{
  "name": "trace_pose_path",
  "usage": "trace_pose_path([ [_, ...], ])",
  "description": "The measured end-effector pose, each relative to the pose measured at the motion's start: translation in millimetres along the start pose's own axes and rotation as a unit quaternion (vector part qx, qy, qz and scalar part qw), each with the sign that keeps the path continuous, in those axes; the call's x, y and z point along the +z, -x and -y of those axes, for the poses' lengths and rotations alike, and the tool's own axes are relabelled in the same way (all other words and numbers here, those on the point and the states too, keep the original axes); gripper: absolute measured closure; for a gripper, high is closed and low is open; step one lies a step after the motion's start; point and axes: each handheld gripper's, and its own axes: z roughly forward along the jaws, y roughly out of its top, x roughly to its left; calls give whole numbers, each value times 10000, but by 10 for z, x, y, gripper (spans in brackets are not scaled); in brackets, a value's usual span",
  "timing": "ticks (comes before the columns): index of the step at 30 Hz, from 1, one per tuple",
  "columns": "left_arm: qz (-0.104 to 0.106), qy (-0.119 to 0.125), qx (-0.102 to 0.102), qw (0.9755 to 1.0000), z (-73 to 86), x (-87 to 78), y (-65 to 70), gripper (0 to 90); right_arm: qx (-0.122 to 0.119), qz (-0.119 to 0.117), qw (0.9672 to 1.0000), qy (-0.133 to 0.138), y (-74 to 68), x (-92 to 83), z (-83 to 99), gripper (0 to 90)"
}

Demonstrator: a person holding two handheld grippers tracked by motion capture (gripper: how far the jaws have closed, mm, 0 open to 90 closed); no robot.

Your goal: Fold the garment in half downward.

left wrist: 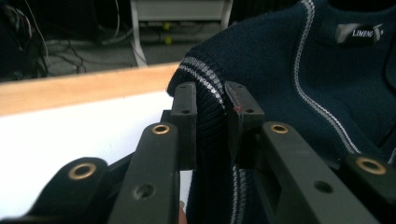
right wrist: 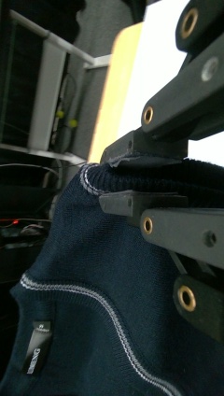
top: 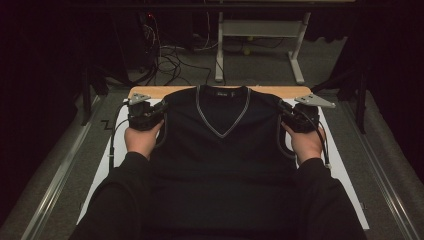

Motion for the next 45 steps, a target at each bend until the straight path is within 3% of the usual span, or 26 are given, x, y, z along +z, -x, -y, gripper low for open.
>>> trace_pose_path([
  [7,-17,220,8,9998,-146,-101,-31,722,17,12,9995,308,-41,-64,-188,782],
  [11,50,235,-47,9997,-153,-69,-52,722,-105,101,9996,256,-65,-44,-256,782],
  [14,43,29,-101,9999,-57,-1,-87,722,-109,73,9999,30,-69,33,-210,782],
  [22,218,-22,-188,9996,24,-52,-100,720,-115,-36,9999,21,-80,-38,-87,781],
  [28,314,23,-43,9995,48,-145,-53,720,-171,-121,9997,152,-78,-175,-15,782],
  [32,356,48,83,9993,134,-223,-21,720,-165,-206,9994,228,-89,-253,45,782],
  [45,651,-27,152,9978,566,-404,-4,720,-297,-605,9968,428,-201,-523,317,782],
])
